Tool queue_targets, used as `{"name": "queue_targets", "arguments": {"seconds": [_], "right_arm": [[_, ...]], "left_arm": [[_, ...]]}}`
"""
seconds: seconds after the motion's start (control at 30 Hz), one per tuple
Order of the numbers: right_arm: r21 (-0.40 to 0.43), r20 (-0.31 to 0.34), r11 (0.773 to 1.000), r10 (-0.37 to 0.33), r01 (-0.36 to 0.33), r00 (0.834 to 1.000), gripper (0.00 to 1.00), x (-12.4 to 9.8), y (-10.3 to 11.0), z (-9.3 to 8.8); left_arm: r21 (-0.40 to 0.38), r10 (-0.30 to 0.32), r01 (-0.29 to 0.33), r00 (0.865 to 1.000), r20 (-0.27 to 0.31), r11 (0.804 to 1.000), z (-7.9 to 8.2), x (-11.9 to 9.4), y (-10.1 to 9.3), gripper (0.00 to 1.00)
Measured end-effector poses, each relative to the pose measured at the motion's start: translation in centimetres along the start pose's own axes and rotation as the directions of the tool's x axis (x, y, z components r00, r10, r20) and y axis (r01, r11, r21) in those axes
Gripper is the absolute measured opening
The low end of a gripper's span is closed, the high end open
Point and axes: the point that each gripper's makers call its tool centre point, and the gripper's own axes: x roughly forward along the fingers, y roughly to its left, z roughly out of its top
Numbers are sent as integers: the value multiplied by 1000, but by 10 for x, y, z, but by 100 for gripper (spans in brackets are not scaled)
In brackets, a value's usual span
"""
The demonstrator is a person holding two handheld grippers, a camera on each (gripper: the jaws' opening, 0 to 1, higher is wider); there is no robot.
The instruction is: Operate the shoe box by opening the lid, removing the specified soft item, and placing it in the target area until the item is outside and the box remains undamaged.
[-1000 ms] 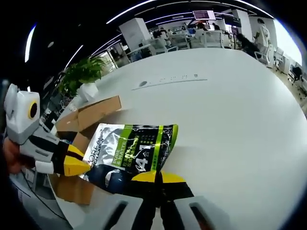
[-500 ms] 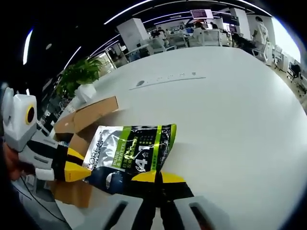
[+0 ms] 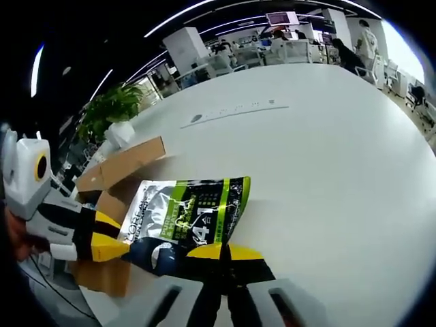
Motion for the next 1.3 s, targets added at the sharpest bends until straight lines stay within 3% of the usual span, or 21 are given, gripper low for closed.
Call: {"name": "queue_targets", "arguments": {"seconds": [0.47,0.63,0.83,0.93,1.0,1.3], "right_arm": [[20,16,1000,4,-5,1000,0,-2,2,0],[23,18,1000,1,-2,1000,0,-1,3,1],[32,23,999,4,-5,1000,0,1,6,3],[36,22,999,2,-2,1000,0,2,7,2],[40,23,999,2,-3,1000,0,3,8,2],[57,21,998,10,-11,1000,0,10,15,3]], "left_arm": [[0,0,0,1000,15,1000,-2,-1,-5,23],[-5,-38,39,996,87,999,3,-8,-9,28],[13,-84,83,964,251,996,20,-29,-11,35],[38,-111,104,949,295,994,21,-41,-11,38],[64,-147,133,928,343,989,23,-50,-13,41],[28,-117,116,905,408,993,2,-83,16,50]]}}
